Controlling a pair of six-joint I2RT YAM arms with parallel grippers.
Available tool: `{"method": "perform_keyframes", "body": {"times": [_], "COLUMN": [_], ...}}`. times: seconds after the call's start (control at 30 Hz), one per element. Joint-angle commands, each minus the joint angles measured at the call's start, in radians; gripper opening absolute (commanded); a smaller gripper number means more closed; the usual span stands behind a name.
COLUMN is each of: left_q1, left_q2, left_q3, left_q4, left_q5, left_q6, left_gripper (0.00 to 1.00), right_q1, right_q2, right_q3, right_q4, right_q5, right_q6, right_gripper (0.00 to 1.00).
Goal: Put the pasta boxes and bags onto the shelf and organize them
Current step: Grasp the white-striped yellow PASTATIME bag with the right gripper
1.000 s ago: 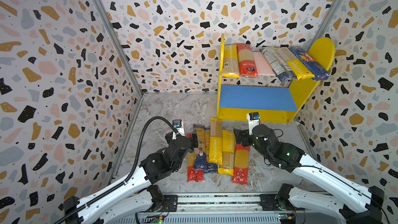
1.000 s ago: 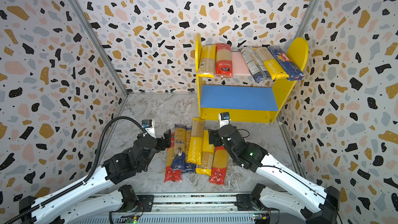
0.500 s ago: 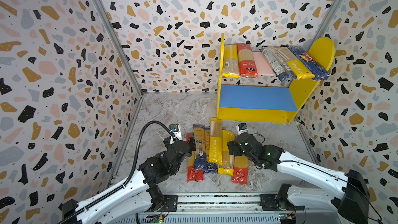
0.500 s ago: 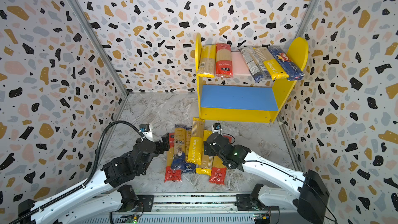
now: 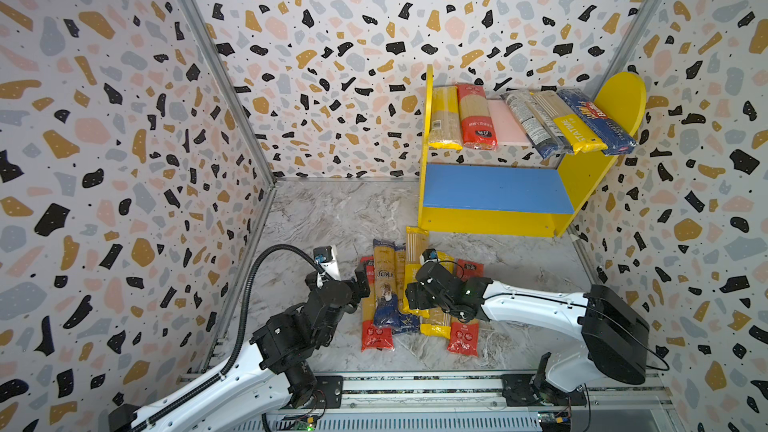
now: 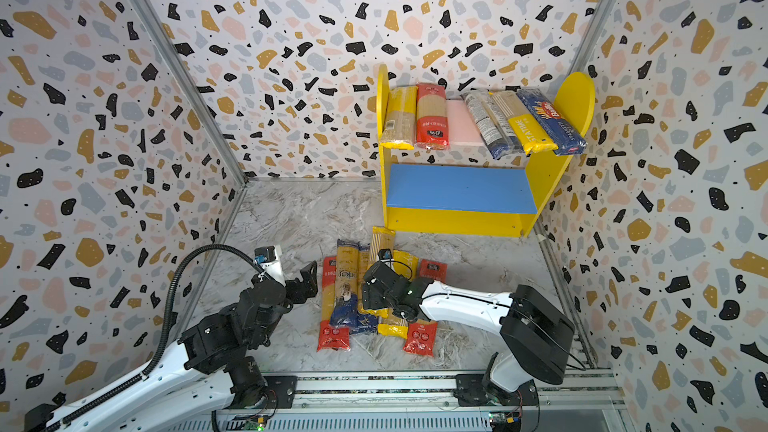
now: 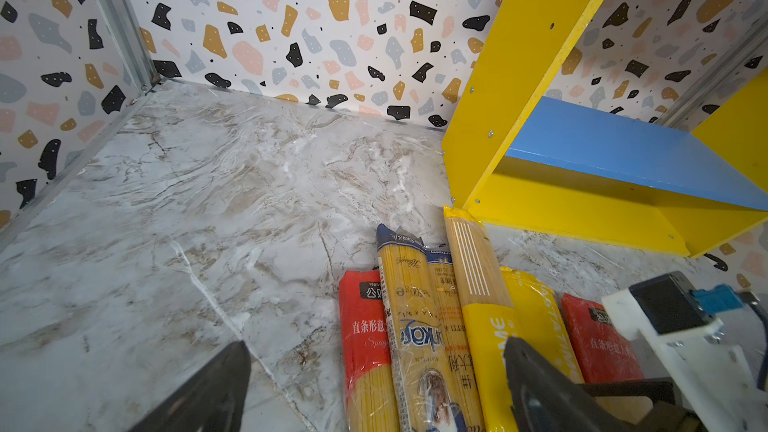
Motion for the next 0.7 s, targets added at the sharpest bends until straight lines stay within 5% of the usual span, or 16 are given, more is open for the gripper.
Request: {"method": "perform_keyframes", "body": {"times": [0.0, 0.37, 0.67], "left_q1": [0.004, 0.004, 0.004], "left_q2": [-0.031, -0.082, -0.077], "left_q3": [-0.002, 0.015, 0.014], "left_q4": [-0.010, -0.027, -0.014], "left_q5": [0.010, 0.011, 0.013], "left_q6": [0.022, 0.037, 0.046], "left_gripper": [0.94, 0.94, 0.94], "right_q1": [0.005, -0.002, -0.009], "right_q2": [0.037, 0.245, 0.193], "right_q3": [0.057, 0.175, 0.113], "right_q4": [-0.007, -0.109, -0.152], "right_q5": [0.007, 0.026, 0.049], "right_q6": [0.022, 0.068, 0.095], "right_gripper": [0.89, 0.89, 0.89]}}
